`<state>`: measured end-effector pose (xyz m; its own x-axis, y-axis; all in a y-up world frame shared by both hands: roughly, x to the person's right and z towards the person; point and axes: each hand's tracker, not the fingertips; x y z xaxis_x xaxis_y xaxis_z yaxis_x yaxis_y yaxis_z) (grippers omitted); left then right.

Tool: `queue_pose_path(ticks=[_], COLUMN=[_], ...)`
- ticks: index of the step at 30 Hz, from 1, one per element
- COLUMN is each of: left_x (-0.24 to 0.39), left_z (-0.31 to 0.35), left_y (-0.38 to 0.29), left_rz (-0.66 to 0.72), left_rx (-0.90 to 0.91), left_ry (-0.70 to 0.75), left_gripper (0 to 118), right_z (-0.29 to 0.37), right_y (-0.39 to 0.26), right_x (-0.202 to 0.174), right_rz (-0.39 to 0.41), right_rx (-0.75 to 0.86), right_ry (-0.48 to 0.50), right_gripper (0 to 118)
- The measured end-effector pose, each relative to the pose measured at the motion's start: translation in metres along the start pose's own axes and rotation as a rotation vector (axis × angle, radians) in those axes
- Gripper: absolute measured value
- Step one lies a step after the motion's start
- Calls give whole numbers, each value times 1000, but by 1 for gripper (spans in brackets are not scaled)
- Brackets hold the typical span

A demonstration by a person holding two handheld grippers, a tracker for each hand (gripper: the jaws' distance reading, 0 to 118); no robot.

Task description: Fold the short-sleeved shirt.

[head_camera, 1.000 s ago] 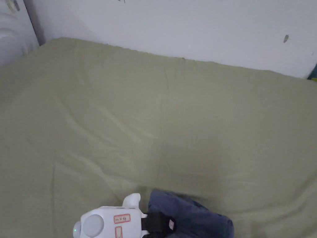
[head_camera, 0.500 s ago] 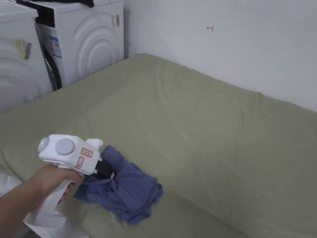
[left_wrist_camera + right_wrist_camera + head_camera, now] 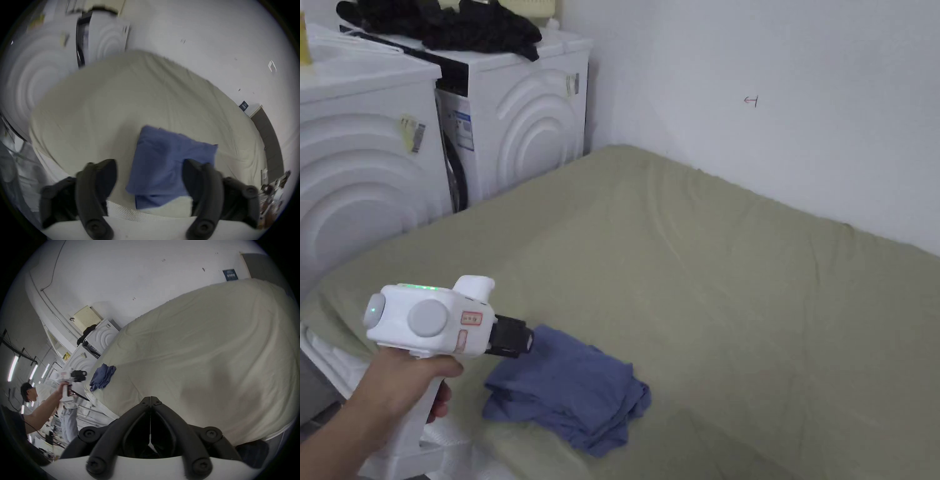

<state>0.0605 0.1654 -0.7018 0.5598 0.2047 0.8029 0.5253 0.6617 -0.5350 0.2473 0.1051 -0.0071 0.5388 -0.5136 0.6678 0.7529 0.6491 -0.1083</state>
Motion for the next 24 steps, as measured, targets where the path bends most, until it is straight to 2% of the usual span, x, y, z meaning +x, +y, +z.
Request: queue_pose_path(ticks=[1,2,4,5,6,7,9,12,16,18,21,24], left_x=[18,37,78,99,125,150,200,262,320,344,363,371], left_z=[21,38,71,88,109,131,175,230,276,293,302,295], left_y=[-3,-5,-9,-9,-12,-15,-26,-44,-64,-78,-96,-107], left_rz=[-37,-65,-101,-119,-140,-165,-203,-244,-302,-358,-383,-410], left_rx=[59,121,241,294,368,458,670,807,835,876,892,892], left_ry=[-6,-13,-24,-41,-62,-91,-139,-185,-298,-246,-194,-163], left_gripper=[47,37,34,29,14,12,11,11,11,11,11,11], right_z=[7,14,36,46,61,76,111,169,226,243,255,255], right_y=[4,8,22,29,40,51,73,99,116,116,110,101], right_x=[-3,-7,-17,-22,-28,-35,-49,-74,-102,-114,-119,-115], right_rz=[42,85,191,219,258,301,379,431,465,501,487,457], right_rx=[10,30,103,134,169,205,300,455,587,644,711,744], right_ry=[-30,-60,-121,-129,-144,-171,-232,-261,-299,-358,-350,-374], right_gripper=[1,1,1,1,1,1,1,1,2,3,7,8])
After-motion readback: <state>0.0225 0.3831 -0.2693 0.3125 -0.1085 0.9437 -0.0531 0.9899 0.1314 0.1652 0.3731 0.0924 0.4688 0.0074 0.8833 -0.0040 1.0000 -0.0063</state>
